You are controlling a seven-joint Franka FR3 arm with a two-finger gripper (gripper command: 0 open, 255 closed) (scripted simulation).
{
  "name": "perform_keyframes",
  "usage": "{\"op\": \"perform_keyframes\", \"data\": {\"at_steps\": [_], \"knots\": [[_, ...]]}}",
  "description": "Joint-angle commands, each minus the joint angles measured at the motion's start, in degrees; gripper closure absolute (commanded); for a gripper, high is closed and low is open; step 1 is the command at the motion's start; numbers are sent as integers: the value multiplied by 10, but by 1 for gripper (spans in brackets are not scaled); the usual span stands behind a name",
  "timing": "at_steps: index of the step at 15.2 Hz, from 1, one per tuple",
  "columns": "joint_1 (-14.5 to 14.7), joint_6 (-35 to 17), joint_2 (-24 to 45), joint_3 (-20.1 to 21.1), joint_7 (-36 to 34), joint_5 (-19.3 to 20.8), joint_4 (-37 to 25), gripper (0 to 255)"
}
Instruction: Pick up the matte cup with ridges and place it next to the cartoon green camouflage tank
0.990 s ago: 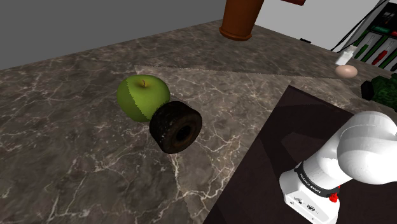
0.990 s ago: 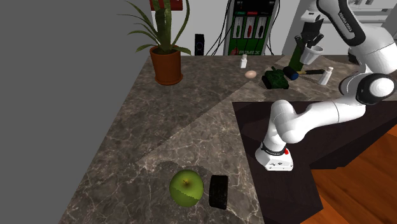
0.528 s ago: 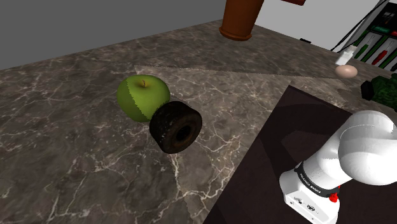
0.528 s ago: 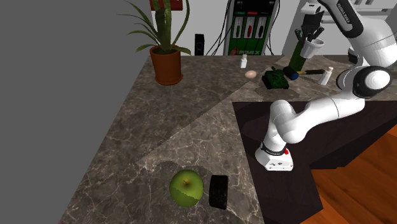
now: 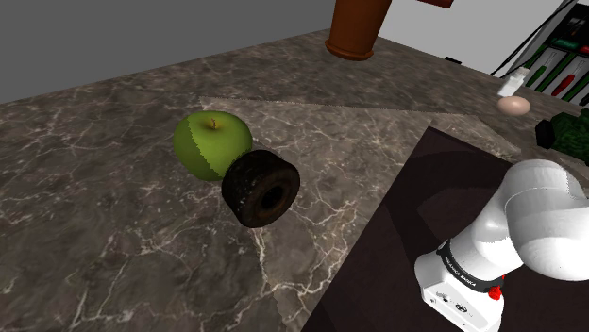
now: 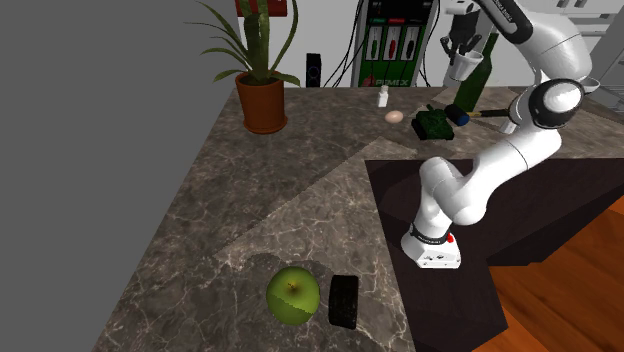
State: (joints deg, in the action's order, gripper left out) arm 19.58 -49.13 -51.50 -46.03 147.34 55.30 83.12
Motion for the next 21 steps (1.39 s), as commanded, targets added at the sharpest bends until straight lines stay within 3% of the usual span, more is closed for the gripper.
{"op": "perform_keyframes", "data": {"at_steps": [1,4,7,13,21], "knots": [[38,-15,22,-38,6,5,-32,255],[111,-30,59,-108,24,15,-100,255],[202,-37,89,-189,47,28,-182,255],[152,-70,46,-157,9,25,-88,255],[108,-110,-2,-141,-28,29,13,255]]}}
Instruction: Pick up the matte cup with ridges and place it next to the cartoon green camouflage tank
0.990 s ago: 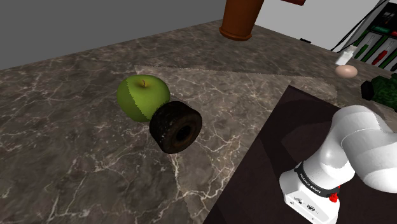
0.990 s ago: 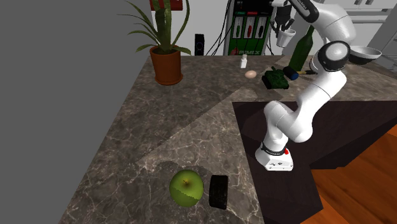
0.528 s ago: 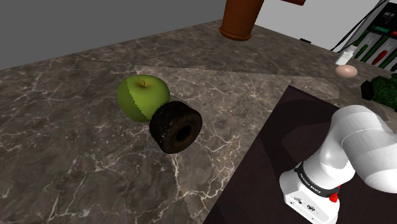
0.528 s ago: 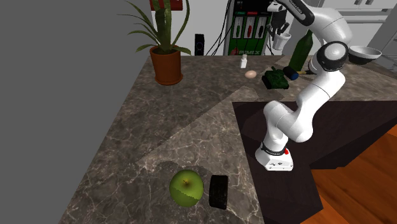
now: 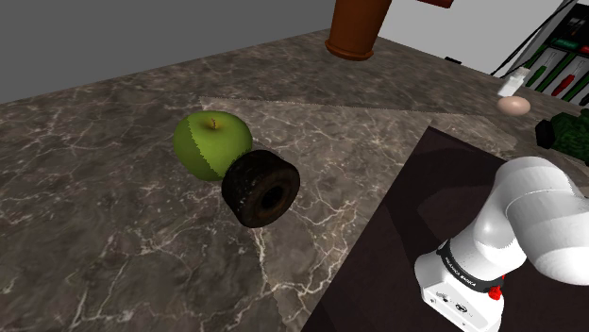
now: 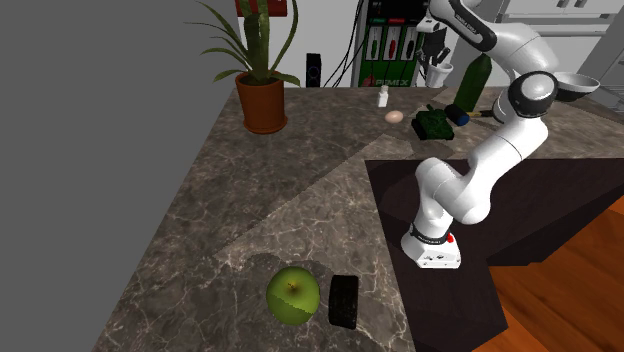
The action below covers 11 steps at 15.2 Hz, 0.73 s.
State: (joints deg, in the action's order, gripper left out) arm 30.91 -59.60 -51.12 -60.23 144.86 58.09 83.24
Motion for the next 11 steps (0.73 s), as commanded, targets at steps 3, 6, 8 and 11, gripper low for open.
{"op": "perform_keyframes", "data": {"at_steps": [3,6,8,11], "knots": [[-18,-19,-23,3,-15,4,45,255],[-30,-33,-38,3,-26,8,76,255],[-36,-42,-48,2,-32,11,96,255],[-46,-56,-63,-1,-42,17,124,255]]}}
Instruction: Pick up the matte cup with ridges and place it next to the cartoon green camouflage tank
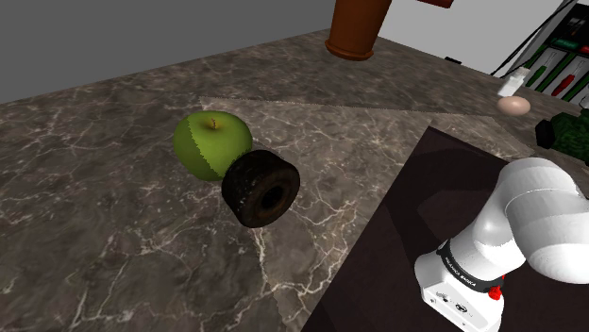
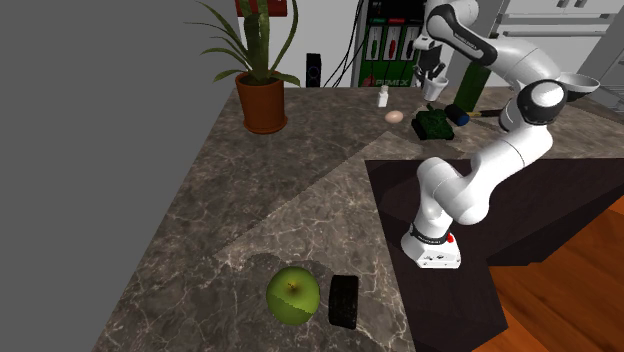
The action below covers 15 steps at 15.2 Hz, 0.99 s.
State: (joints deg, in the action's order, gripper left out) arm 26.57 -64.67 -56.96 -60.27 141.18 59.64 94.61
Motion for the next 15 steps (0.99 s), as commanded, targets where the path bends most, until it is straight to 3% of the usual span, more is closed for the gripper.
{"op": "perform_keyframes", "data": {"at_steps": [1,6,14,15], "knots": [[-6,-9,-9,-2,-8,3,19,255],[-19,-31,-31,-10,-21,13,62,255],[-19,-31,-31,-10,-21,13,62,255],[-19,-31,-31,-10,-21,13,62,0]]}}
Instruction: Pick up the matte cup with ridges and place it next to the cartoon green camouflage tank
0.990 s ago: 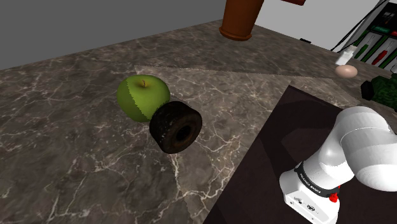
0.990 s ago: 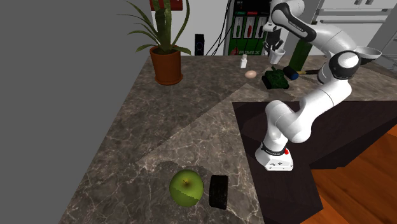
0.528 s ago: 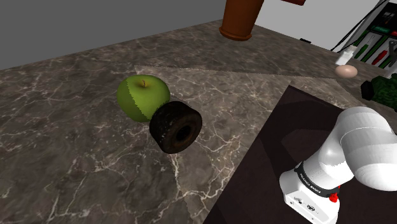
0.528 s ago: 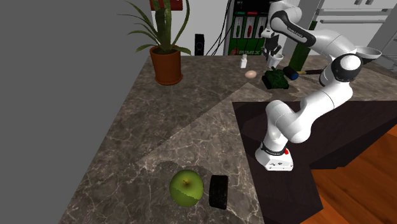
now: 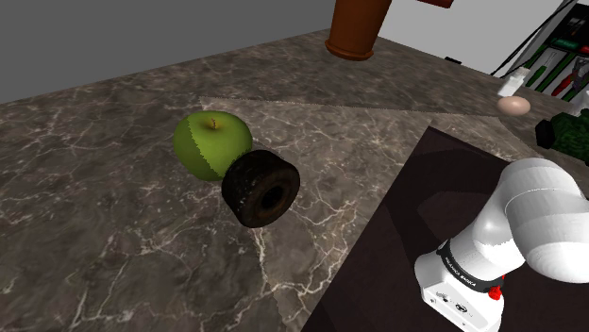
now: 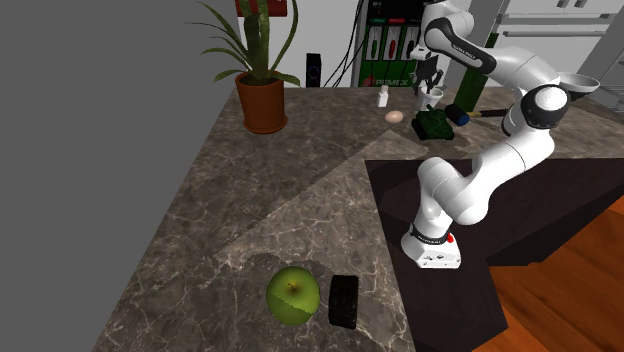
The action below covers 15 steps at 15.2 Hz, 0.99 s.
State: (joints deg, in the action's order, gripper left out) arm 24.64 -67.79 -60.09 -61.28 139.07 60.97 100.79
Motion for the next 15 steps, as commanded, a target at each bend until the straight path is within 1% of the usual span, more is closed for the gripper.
{"op": "perform_keyframes", "data": {"at_steps": [1,5,9,15], "knots": [[0,0,0,0,0,0,0,0],[0,0,0,0,0,0,0,0],[31,41,45,13,19,-22,-81,0],[31,41,45,13,19,-22,-81,0]]}}
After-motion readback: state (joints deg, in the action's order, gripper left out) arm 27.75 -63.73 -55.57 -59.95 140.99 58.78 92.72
